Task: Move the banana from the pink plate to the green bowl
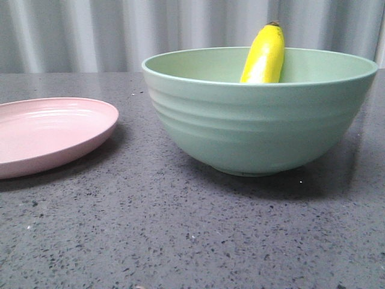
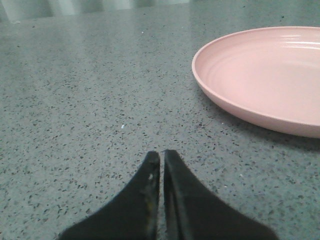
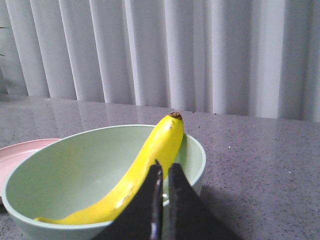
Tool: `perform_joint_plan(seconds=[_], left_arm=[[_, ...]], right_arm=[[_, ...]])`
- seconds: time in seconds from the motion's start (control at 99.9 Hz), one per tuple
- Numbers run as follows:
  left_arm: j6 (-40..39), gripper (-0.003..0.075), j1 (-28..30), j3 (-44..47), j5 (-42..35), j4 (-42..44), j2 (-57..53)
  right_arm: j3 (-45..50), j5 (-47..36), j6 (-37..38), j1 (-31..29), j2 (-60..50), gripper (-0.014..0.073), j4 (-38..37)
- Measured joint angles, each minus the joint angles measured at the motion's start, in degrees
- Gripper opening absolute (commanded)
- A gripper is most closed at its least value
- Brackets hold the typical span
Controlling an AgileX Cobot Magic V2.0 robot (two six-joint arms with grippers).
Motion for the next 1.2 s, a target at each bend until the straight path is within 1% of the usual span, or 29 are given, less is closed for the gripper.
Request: perform_joint_plan(seconds=[0.19,0.3,0.48,0.56,0.65,0.73,0.81,0.891,1.081,1.201], left_arm=[[0.0,-0.0020,0.0,0.0,0.0,0.0,0.0],[0.0,-0.0020,0.0,0.0,0.0,0.0,0.0],[0.0,-0.0020,0.0,0.0,0.0,0.0,0.0],[0.0,-0.0020,0.0,0.0,0.0,0.0,0.0],[0.0,-0.0020,0.0,0.0,0.0,0.0,0.0],[0.0,-0.0020,0.0,0.0,0.0,0.0,0.0],[0.0,-0.0020,0.0,0.0,0.0,0.0,0.0],[0.0,-0.0020,0.0,0.0,0.0,0.0,0.0],[0.0,-0.0020,0.0,0.0,0.0,0.0,0.0],[0.0,-0.0020,0.0,0.0,0.0,0.0,0.0]], right_arm=[[0.0,0.0,0.0,-0.1,-1.1,-0.0064,0.0],[0.0,-0.1,0.0,-1.9,-1.3,-0.0064,0.0],[0.8,-0.5,0.0,-8.8,-1.5,-0.0064,0.0],[3.0,-2.7,0.0,-12.8,-1.5,-0.0064,0.0],[6.5,-5.1,0.8,-16.0,-2.7,-0.0064,0.0],[6.8,-4.1,1.0,-18.0,-5.0,-0.0064,0.1],[6.8,-1.8,1.0,-19.5,-7.2,-0.0064,0.1],[6.8,2.4,1.0,-21.3,-8.8,-0.0064,0.1],[6.8,16.1,1.7,-26.6,-12.9,-0.0064,0.1],[6.8,22.7,1.8,-29.1,-17.1,-0.0064,-0.2]])
